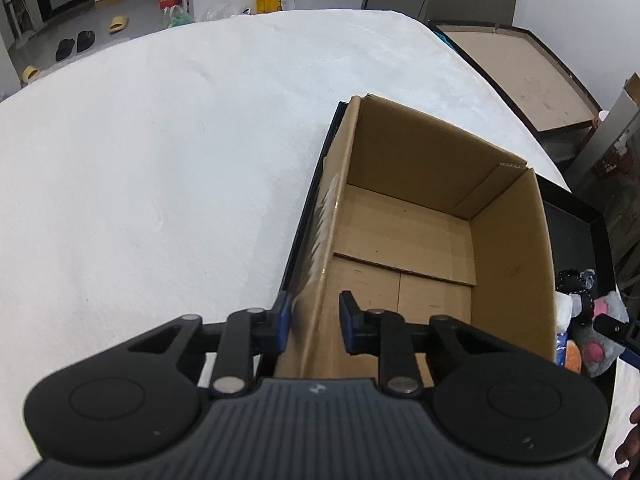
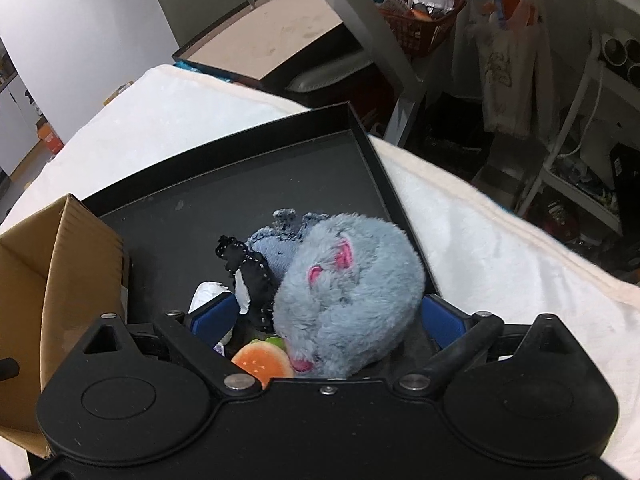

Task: Organize soft objects
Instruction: 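Move the right gripper to the grey plush mouse and close on it, then lift the grey plush mouse and lower it into the cardboard box, open right gripper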

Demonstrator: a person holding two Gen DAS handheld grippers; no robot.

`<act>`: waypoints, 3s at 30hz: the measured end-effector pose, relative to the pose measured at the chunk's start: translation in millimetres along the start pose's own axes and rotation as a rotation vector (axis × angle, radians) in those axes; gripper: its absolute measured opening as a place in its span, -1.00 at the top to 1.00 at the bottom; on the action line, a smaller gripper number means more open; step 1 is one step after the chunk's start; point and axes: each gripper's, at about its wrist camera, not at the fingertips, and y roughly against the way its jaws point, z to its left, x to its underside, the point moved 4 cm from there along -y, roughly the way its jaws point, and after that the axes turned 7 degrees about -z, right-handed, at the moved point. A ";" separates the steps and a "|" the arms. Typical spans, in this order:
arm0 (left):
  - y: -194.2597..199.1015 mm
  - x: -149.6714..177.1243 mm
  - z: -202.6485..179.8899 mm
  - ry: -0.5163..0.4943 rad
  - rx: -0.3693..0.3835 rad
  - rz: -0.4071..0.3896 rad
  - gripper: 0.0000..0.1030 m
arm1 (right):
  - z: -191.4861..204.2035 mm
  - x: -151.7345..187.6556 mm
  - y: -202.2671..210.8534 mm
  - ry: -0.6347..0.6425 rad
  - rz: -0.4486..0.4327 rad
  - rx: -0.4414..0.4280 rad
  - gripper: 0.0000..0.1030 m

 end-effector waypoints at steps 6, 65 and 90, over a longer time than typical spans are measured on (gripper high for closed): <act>-1.7 -0.2 4.8 0.023 0.005 0.005 0.72 | 4.9 4.5 -7.9 0.009 -0.008 0.021 -0.24; -6.8 0.0 40.5 0.185 0.226 0.071 0.60 | 197.4 -5.0 84.1 0.308 -0.181 -0.140 -0.08; -0.8 -3.9 37.2 0.189 0.196 0.055 0.54 | 201.8 -18.0 87.8 0.259 -0.199 -0.214 -0.81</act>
